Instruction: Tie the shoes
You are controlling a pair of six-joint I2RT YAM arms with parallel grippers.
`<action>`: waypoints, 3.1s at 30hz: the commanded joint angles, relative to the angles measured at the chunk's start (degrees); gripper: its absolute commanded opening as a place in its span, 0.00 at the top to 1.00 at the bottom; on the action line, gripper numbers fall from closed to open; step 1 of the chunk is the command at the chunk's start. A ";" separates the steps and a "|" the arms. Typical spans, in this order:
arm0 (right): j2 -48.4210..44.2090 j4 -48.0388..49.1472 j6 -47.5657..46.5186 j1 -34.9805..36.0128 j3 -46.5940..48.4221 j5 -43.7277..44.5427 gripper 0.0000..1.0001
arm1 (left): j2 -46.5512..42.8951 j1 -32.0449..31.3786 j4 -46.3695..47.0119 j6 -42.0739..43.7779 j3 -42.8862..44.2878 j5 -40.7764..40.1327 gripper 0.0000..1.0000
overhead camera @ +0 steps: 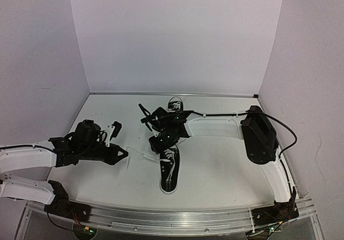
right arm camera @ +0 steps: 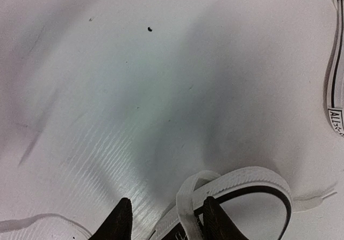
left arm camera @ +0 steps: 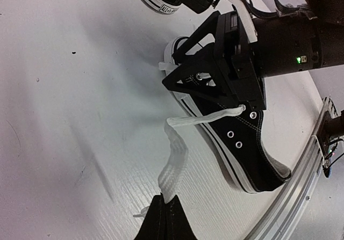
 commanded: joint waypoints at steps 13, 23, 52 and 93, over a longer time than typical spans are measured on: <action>5.49 -7.45 -6.14 -0.05 7.46 6.30 0.69 | -1.07 -0.11 0.01 0.04 2.33 -1.45 1.00; 0.37 -8.35 -5.93 -0.02 8.03 4.81 1.00 | 0.57 -0.13 0.28 0.43 3.15 -1.45 1.00; -36.28 1.05 10.50 -0.02 -37.46 8.19 0.89 | 6.15 -0.13 1.03 1.41 4.36 -1.02 1.00; -11.33 6.56 -7.25 -10.05 -22.10 -14.83 0.75 | 11.10 -0.13 0.18 3.84 7.33 1.16 1.00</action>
